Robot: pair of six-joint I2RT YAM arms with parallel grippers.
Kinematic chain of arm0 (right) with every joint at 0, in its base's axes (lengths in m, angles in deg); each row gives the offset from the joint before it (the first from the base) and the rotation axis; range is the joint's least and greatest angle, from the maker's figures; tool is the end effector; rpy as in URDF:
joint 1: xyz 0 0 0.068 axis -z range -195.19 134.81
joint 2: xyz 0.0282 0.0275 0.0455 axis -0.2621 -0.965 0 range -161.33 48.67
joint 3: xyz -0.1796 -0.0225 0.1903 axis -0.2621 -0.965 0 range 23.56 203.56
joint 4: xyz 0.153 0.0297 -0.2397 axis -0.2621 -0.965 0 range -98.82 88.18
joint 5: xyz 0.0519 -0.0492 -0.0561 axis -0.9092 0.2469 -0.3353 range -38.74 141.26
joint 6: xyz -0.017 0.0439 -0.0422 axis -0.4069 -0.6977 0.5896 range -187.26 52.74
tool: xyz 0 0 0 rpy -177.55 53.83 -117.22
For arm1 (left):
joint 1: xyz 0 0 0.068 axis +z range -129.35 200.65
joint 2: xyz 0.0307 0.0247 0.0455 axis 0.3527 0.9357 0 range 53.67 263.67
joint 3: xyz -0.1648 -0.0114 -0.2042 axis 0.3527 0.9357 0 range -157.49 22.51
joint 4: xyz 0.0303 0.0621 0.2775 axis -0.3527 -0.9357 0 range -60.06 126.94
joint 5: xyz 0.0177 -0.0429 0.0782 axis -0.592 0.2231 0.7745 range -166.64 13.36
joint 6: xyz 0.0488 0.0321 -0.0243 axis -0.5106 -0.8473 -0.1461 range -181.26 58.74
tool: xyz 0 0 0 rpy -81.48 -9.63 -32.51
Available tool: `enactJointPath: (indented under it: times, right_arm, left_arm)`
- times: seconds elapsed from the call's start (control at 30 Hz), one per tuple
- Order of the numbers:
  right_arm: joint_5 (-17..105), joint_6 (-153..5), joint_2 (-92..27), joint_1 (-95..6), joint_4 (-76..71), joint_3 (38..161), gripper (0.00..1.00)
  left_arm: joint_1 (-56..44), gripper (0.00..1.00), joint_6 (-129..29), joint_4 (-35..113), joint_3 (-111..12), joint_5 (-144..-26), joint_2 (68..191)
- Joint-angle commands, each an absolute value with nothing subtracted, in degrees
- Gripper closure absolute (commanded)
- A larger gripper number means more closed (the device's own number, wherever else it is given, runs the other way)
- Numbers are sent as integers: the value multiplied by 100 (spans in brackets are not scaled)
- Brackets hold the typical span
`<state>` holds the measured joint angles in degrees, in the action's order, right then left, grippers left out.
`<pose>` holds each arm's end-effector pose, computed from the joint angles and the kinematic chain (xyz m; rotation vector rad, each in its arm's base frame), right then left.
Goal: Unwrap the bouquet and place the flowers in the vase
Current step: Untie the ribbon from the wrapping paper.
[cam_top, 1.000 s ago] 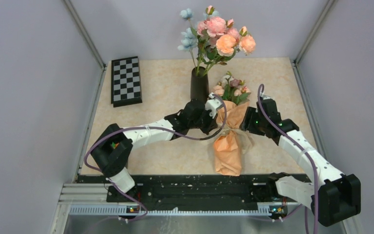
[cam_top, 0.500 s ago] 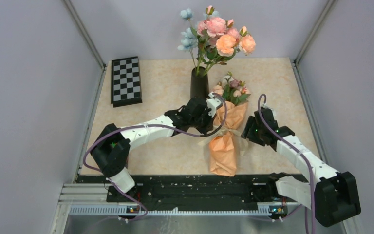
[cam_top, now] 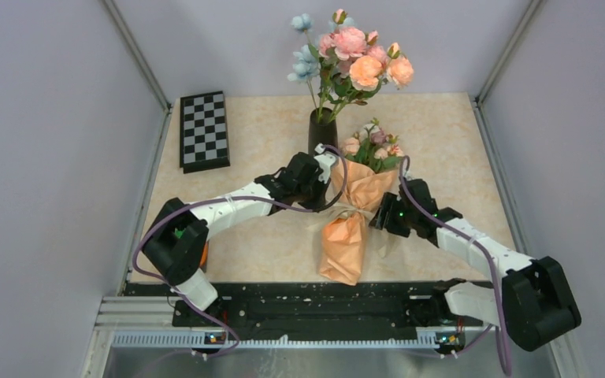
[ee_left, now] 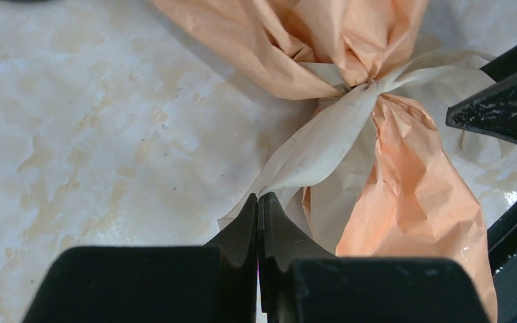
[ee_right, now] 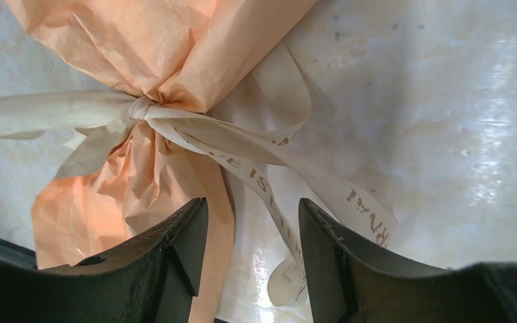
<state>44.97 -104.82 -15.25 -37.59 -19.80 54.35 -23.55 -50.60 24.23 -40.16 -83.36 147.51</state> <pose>0.2245 0.0983 0.1482 0.2871 2.5319 0.5705 0.2743 -0.2746 0.1928 0.7536 2.2916 -0.5985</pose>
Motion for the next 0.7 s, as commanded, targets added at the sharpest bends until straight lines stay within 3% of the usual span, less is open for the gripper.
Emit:
enactJointPath:
  times: [0.0,0.13,0.23,0.33,0.47,0.57,0.67]
  right_arm:
    - [4632,-10530,-1884,-4213,-1613,5770,47]
    - [5081,-10596,-1909,-4378,-1856,5995,46]
    - [5308,-10603,-1709,-4412,-2115,6108,43]
    - [5705,-10647,-1438,-4559,-2512,6257,40]
    - [6139,-10795,-1200,-4936,-2940,6508,39]
    - [6186,-11020,-1174,-5232,-2954,6629,38]
    - [5945,-11237,-1375,-5463,-2667,6671,38]
  left_arm:
    - [-2198,100,-4972,2727,-3901,-8512,14526]
    - [-2096,94,-4968,2776,-3901,-8429,14586]
    - [-2072,76,-4980,2805,-3898,-8267,14514]
    - [-2074,46,-4985,2823,-3843,-8096,14345]
    - [-2074,22,-4860,2872,-3580,-7977,13990]
    - [-2074,10,-4638,3122,-3194,-8152,13573]
    - [-2074,7,-4372,3525,-2704,-8412,13234]
